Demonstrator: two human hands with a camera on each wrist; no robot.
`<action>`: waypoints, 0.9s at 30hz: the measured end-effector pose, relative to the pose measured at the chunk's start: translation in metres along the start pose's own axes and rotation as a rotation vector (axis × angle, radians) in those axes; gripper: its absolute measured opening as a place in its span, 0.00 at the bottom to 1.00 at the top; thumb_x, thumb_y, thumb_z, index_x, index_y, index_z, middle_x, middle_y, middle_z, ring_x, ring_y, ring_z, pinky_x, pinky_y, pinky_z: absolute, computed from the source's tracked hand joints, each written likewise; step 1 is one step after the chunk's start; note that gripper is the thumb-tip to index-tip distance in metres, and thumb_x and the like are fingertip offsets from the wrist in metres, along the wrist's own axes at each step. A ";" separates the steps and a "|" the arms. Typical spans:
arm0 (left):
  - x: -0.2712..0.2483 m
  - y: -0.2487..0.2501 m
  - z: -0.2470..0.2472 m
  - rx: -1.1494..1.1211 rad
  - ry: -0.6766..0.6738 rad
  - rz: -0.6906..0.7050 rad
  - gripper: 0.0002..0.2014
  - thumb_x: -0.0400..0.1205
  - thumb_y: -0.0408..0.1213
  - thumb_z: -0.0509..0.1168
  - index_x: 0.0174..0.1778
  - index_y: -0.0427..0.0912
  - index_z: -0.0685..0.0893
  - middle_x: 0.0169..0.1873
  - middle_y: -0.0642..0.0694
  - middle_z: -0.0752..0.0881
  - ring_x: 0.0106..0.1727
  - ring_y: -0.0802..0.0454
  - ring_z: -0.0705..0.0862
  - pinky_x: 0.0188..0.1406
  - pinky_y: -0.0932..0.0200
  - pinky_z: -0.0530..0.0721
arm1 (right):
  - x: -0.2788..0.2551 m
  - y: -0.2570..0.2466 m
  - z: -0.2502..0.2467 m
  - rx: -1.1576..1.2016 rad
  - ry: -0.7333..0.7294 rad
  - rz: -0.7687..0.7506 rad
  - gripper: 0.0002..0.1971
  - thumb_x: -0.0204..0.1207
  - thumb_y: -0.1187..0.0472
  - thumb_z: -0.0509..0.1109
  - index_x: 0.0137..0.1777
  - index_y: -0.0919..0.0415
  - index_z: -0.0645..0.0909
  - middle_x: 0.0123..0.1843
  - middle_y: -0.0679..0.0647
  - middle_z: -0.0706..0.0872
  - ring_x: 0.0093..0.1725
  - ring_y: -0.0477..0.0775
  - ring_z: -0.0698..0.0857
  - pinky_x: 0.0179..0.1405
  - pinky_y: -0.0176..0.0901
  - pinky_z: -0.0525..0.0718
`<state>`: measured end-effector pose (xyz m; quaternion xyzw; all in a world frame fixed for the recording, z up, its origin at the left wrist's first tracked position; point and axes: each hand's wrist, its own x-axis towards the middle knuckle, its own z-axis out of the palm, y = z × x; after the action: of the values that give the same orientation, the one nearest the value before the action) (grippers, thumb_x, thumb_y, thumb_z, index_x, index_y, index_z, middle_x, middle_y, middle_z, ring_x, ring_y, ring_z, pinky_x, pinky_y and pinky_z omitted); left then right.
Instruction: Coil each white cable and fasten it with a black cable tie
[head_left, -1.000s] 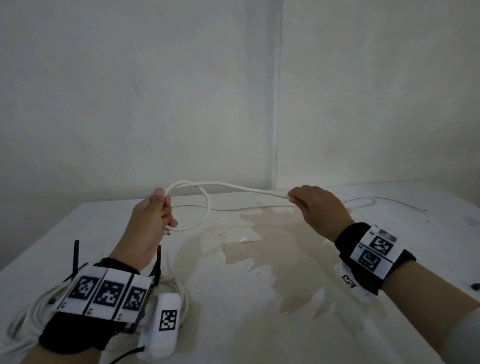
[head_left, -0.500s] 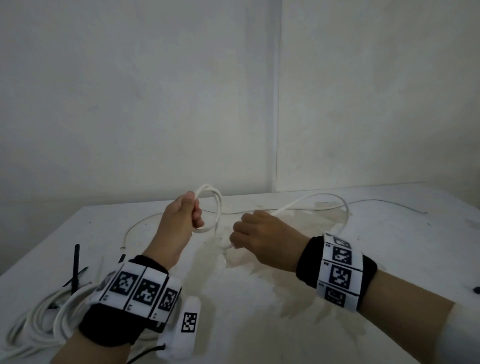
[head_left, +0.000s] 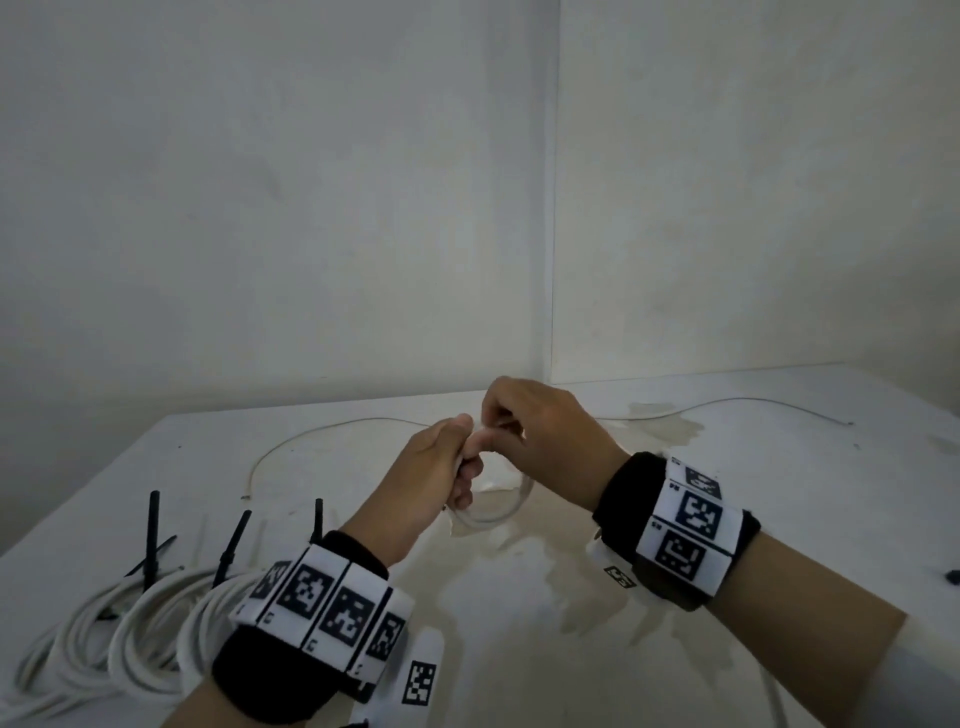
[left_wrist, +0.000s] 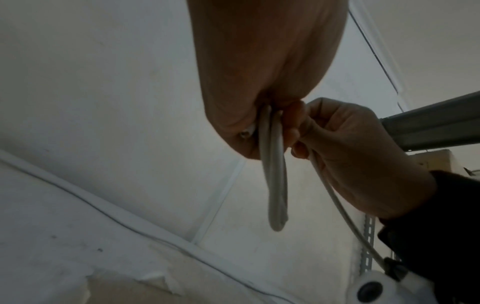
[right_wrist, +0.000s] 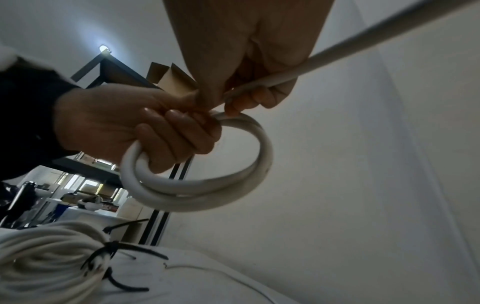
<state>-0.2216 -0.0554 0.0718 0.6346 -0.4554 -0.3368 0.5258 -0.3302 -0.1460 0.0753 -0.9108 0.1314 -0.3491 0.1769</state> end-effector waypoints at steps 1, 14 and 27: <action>0.000 0.001 0.000 -0.014 -0.004 -0.017 0.19 0.87 0.40 0.49 0.29 0.42 0.71 0.23 0.49 0.70 0.19 0.58 0.66 0.22 0.67 0.70 | 0.000 0.002 -0.001 -0.011 0.012 -0.018 0.13 0.72 0.55 0.69 0.39 0.67 0.75 0.33 0.54 0.76 0.33 0.48 0.68 0.36 0.37 0.68; -0.005 0.001 -0.008 -0.082 -0.023 -0.085 0.21 0.86 0.44 0.50 0.28 0.41 0.71 0.14 0.56 0.65 0.14 0.60 0.62 0.17 0.67 0.65 | 0.010 0.052 0.000 -0.033 0.192 -0.103 0.18 0.76 0.55 0.59 0.43 0.69 0.85 0.32 0.62 0.82 0.32 0.51 0.77 0.33 0.42 0.74; 0.009 0.001 -0.047 -0.560 0.311 0.030 0.18 0.86 0.44 0.53 0.30 0.44 0.70 0.13 0.56 0.65 0.13 0.62 0.61 0.12 0.71 0.63 | -0.025 0.062 0.016 -0.074 0.078 -0.006 0.16 0.79 0.61 0.56 0.55 0.69 0.82 0.40 0.62 0.87 0.37 0.61 0.82 0.38 0.45 0.77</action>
<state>-0.1759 -0.0463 0.0841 0.5024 -0.2683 -0.3402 0.7483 -0.3446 -0.1898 0.0242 -0.9027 0.1484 -0.3800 0.1366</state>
